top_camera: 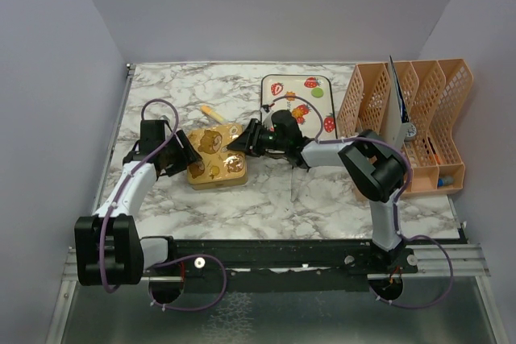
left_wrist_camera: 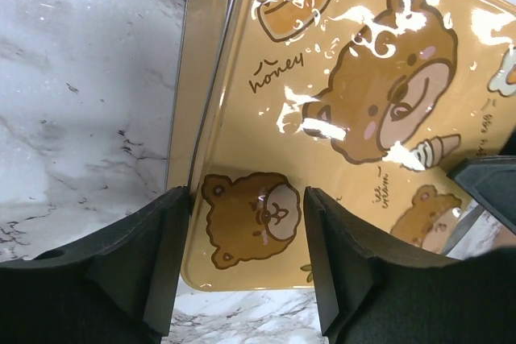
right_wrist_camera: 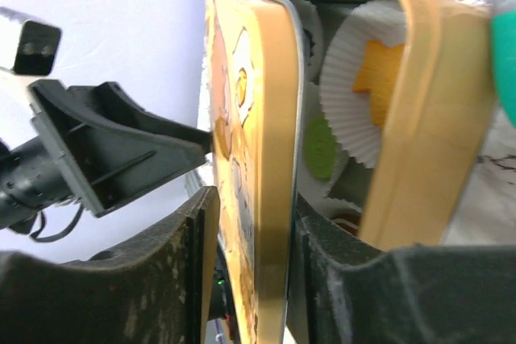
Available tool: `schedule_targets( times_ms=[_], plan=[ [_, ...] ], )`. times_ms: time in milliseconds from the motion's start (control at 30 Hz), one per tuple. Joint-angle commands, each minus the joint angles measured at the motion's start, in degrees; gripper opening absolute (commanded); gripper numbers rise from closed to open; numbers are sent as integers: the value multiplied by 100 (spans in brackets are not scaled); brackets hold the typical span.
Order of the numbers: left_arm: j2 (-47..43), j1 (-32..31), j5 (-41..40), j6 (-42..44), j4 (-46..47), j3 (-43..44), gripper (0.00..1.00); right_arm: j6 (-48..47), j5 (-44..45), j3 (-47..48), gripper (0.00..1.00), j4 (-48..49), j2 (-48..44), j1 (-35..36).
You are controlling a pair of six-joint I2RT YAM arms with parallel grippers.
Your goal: Pack the cookies
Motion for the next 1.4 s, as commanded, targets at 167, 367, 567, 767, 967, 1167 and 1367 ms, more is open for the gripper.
schedule_targets(
  times_ms=[167, 367, 567, 767, 967, 1167, 1367],
  plan=[
    [52, 26, 327, -148, 55, 39, 63, -1221, 595, 265, 60, -1248, -446, -28],
    [141, 26, 231, -202, 54, 16, 65, -2077, 1086, 534, 69, -2220, -822, -28],
    [178, 26, 207, -207, 61, 47, 66, -2523, 1437, 442, 71, -2655, -1130, -28],
    [206, 26, 231, -210, 64, 47, 66, -2665, 1016, -8, 68, -2648, -1410, -28],
    [222, 17, 248, -275, 64, 80, 66, -2559, 367, -509, 62, -2359, -1541, -11],
    [282, 17, 235, -294, 63, 113, 67, -2385, 20, -726, 57, -2012, -1422, 15],
    [299, 16, 188, -310, 63, 135, 67, -2352, 37, -759, 50, -1902, -1121, 7]
  ],
)
